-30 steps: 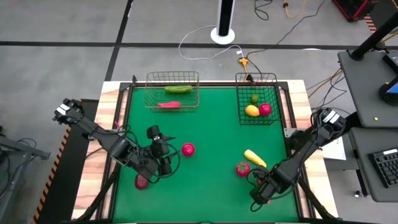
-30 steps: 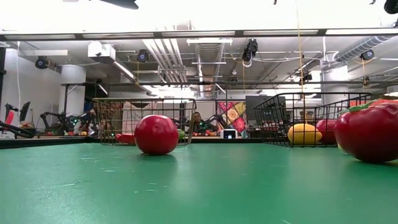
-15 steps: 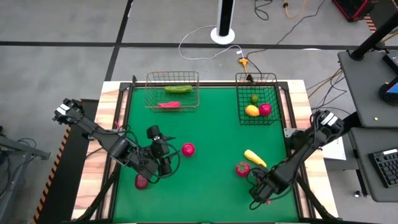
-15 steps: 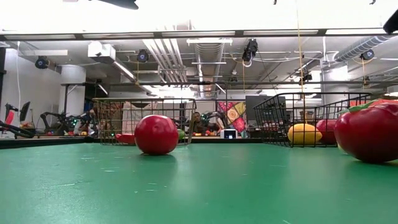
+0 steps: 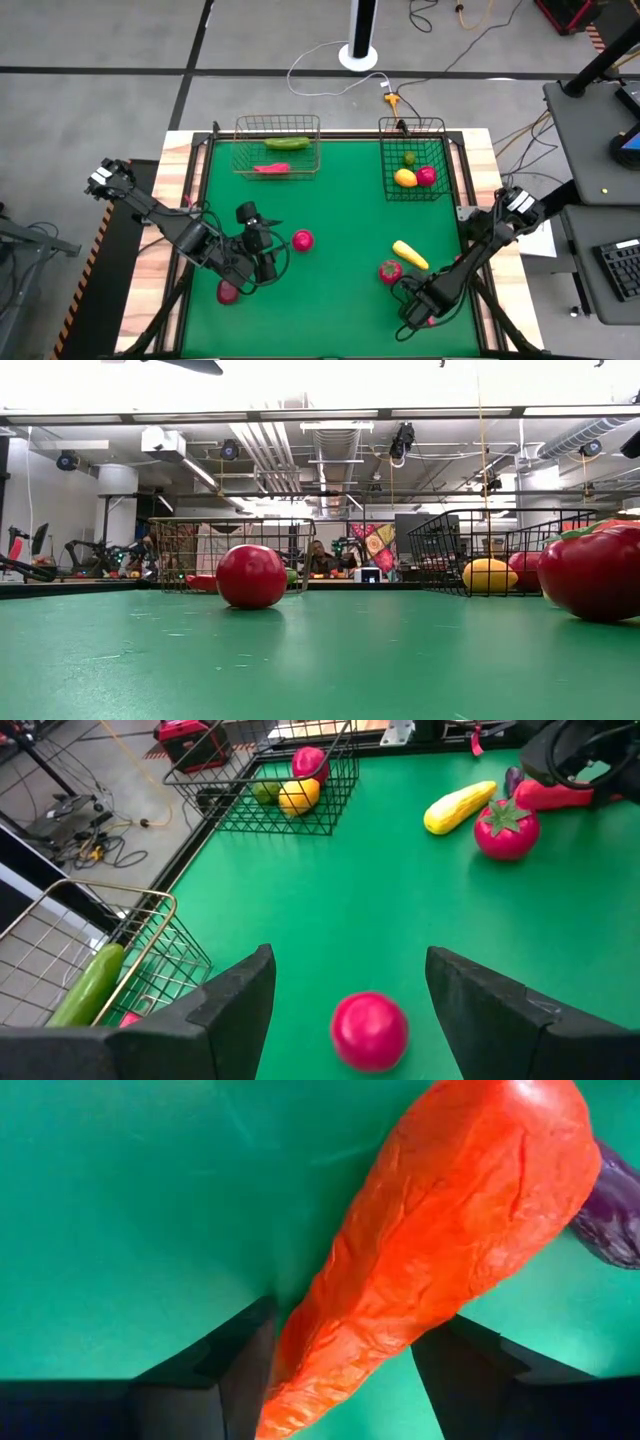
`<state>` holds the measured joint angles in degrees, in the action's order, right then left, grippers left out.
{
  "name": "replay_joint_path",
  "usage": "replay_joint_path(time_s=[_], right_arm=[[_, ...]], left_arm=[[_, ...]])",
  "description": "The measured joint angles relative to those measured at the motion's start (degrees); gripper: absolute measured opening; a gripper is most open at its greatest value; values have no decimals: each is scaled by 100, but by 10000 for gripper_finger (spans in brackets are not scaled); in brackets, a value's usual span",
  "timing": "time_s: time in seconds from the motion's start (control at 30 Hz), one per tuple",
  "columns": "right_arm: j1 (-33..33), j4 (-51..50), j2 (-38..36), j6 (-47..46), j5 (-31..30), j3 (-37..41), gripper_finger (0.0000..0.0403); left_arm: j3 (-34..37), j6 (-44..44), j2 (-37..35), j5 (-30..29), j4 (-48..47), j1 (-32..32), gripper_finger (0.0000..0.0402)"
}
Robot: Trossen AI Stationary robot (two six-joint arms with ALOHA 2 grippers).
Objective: Sort produce into baskets
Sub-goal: Put the orange carrot into the gold wire basket
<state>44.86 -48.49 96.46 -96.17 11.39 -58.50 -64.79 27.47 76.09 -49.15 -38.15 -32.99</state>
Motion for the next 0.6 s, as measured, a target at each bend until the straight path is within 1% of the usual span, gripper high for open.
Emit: replay_joint_path(time_s=[0.17,0.43,0.53,0.6], right_arm=[[2,-26,-72,-54,19,7,181],[0,-51,-74,-69,94,7,113],[0,-90,-118,-27,321,7,96],[2,-108,-215,10,468,-23,91]], left_arm=[[0,13,0,0,14,0,240],[0,30,0,0,27,0,240],[0,30,0,0,63,0,240],[2,32,0,0,67,0,240]])
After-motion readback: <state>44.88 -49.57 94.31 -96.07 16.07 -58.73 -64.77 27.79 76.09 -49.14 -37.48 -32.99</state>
